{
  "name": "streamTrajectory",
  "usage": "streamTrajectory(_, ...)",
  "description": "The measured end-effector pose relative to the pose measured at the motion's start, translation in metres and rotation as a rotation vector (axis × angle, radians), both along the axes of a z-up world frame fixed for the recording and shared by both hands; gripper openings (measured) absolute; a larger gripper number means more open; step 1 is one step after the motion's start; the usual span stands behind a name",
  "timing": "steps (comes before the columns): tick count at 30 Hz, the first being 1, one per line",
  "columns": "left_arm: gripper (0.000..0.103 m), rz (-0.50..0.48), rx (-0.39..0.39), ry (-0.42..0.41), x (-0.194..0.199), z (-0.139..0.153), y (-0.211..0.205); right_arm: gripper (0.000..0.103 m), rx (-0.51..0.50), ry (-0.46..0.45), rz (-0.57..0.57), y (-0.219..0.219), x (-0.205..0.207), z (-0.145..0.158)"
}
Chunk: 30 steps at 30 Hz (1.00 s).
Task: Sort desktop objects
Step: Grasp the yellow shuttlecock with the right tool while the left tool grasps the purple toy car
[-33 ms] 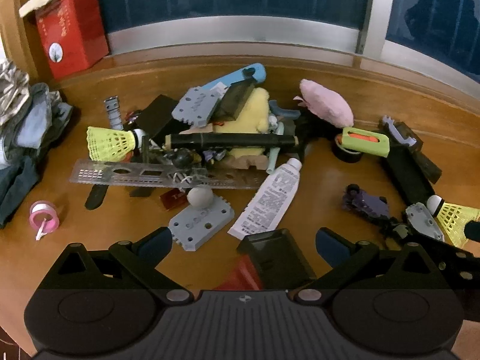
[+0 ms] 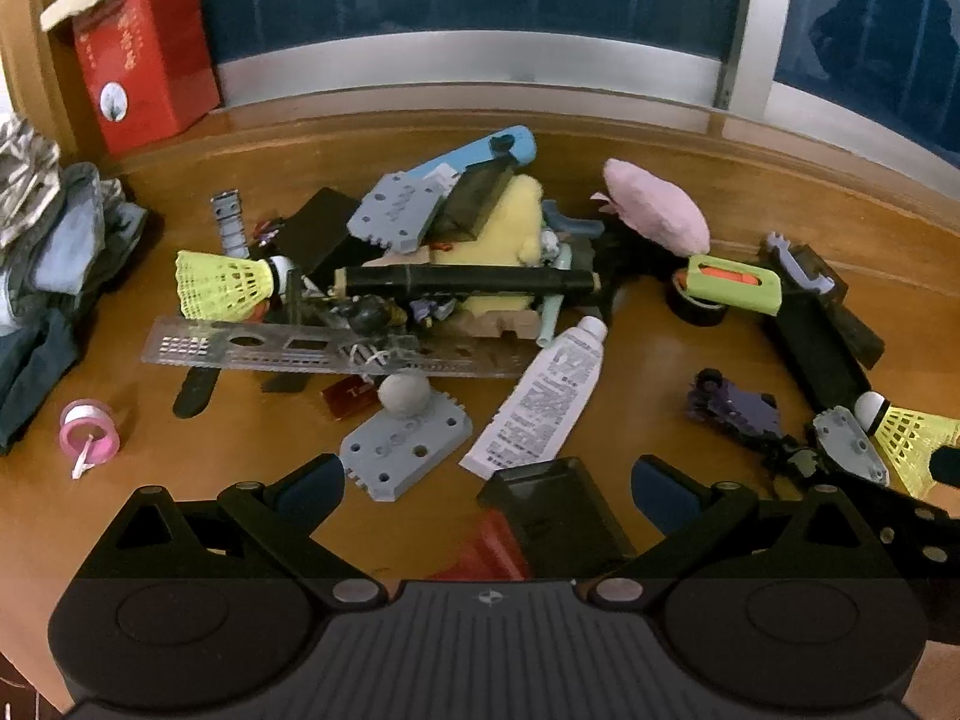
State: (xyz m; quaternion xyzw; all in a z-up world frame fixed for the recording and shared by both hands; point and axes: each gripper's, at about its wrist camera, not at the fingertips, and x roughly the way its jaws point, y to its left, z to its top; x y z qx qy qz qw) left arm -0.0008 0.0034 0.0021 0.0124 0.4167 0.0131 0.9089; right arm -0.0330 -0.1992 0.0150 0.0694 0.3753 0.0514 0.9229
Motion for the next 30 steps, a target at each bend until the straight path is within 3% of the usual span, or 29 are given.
streamTrajectory(8,0.103,0.039,-0.071,0.017,0.004,0.009,0.019,0.103,0.036,0.004,-0.008,-0.005,-0.007,-0.007)
streamTrajectory(17,0.103,-0.073,-0.047,0.002,0.006,0.002,0.006,0.103,-0.019,0.016,-0.059,-0.024,-0.007,-0.011)
streamTrajectory(30,0.103,-0.217,-0.034,0.021,0.03,-0.007,-0.045,0.097,-0.069,-0.015,-0.082,-0.063,-0.007,-0.017)
